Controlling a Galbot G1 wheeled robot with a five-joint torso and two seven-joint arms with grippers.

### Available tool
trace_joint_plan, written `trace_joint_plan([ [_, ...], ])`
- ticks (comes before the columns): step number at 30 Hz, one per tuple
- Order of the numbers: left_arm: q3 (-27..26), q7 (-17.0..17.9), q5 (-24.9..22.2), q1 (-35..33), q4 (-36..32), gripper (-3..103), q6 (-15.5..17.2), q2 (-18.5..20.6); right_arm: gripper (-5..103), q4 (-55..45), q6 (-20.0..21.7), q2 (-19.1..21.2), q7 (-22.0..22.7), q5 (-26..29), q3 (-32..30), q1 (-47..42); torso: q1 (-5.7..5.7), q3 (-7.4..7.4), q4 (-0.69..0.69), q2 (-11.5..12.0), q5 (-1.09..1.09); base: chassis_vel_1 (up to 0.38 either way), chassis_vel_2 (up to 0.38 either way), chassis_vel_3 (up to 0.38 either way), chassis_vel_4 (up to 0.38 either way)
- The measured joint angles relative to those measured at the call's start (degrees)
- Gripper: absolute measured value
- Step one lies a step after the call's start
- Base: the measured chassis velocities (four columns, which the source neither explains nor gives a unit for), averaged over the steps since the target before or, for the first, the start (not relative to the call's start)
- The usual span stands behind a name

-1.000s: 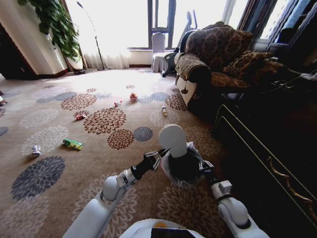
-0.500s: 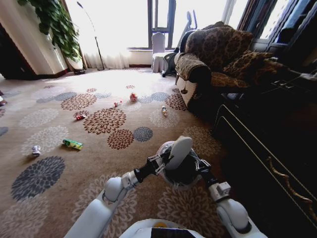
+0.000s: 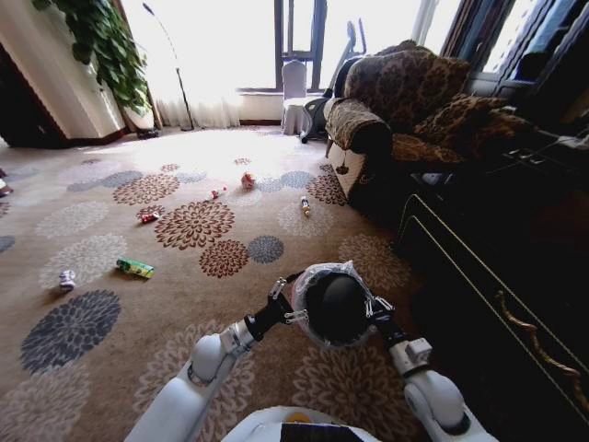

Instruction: Pick up the trash from the ground and place it into the trash bin.

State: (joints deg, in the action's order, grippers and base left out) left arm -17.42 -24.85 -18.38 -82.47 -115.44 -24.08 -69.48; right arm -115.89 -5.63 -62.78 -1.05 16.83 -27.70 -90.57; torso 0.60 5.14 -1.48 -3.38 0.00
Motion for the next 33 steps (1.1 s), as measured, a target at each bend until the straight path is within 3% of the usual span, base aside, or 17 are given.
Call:
trace_joint_plan([
  [2, -1.4, 4.0, -2.7, -2.5, -1.2, 96, 0.5, -1.7, 0, 0.3, -0.2, 0.1, 0.0, 0.3, -0.6, 0.0, 0.0, 0.0, 0.01, 0.0, -0.02, 0.0, 0.0, 0.0, 0.0],
  [3, -2.4, 8.4, -4.0, -3.8, -1.9, 98, 1.3, -2.8, 0, 0.3, -0.2, 0.1, 0.0, 0.6, -0.9, 0.1, 0.0, 0.0, 0.01, 0.0, 0.0, 0.0, 0.0, 0.0, 0.0],
  [4, -4.1, 16.3, -5.5, -5.4, -2.7, 100, 3.3, -4.7, 0, 0.3, -0.5, 0.0, 0.0, 0.8, -1.3, 0.1, 0.0, 0.0, 0.01, 0.0, 0.02, 0.0, 0.0, 0.0, 0.0],
  [5, -5.2, 20.7, -6.1, -6.0, -2.8, 100, 4.6, -5.7, 0, 0.2, -0.6, -0.1, 0.0, 0.9, -1.5, 0.0, 0.0, 0.0, 0.0, 0.0, 0.0, 0.0, 0.0, 0.0, 0.0],
  [6, -5.2, 20.7, -6.1, -6.0, -2.8, 100, 4.6, -5.7, 0, 0.2, -0.6, -0.1, 0.0, 0.9, -1.5, 0.0, 0.0, 0.0, 0.0, 0.0, 0.0, 0.0, 0.0, 0.0, 0.0],
  [9, -9.4, 37.4, -9.3, -6.1, -2.0, 100, 11.1, -8.2, 0, 0.0, -1.0, -0.2, 0.0, 1.0, -1.6, -0.2, 0.0, 0.0, 0.0, 0.0, 0.0, 0.01, 0.01, -0.017, -0.008],
  [11, -11.9, 45.0, -13.3, -5.3, -1.0, 100, 15.1, -8.6, 0, -0.1, -1.1, -0.2, 0.0, 1.0, -1.6, -0.3, 0.0, 0.0, 0.01, 0.0, -0.01, 0.047, 0.038, -0.054, -0.033],
  [12, -11.9, 45.0, -13.3, -5.3, -1.0, 100, 15.1, -8.6, 0, -0.1, -1.1, -0.2, 0.0, 1.0, -1.6, -0.3, 0.0, 0.0, 0.01, 0.0, -0.01, 0.047, 0.038, -0.056, -0.043],
  [14, -14.6, 48.9, -18.1, -4.5, 0.4, 100, 17.9, -8.4, 0, -0.2, -1.3, -0.2, 0.0, 0.9, -1.6, -0.3, 0.0, 0.0, 0.01, 0.0, -0.01, 0.063, 0.061, -0.07, -0.064],
  [18, -19.3, 50.3, -23.3, -3.2, 4.2, 101, 19.8, -7.3, 0, -0.5, -1.9, -0.4, 0.0, 0.9, -1.9, -1.0, 0.01, 0.0, 0.0, 0.0, -0.01, 0.122, 0.11, -0.116, -0.144],
  [22, -20.6, 50.3, -24.2, -2.4, 5.9, 96, 21.2, -6.8, 0, -0.9, -2.2, -0.6, 0.0, 1.0, -2.6, -1.6, 0.01, 0.01, 0.01, 0.0, 0.0, 0.229, 0.201, -0.24, -0.223],
  [25, -20.6, 50.4, -24.5, -2.0, 6.6, 100, 22.0, -6.7, 0, -1.1, -2.4, -0.7, 0.0, 1.1, -2.8, -1.8, 0.01, 0.01, -0.01, 0.0, -0.07, 0.282, 0.244, -0.255, -0.246],
  [33, -20.1, 48.7, -24.3, -0.7, 9.4, 100, 23.2, -6.3, 0, -1.4, -3.9, -2.0, 0.0, 1.9, -3.0, -2.9, 0.01, 0.01, 0.01, 0.0, 0.01, 0.275, 0.282, -0.27, -0.278],
])
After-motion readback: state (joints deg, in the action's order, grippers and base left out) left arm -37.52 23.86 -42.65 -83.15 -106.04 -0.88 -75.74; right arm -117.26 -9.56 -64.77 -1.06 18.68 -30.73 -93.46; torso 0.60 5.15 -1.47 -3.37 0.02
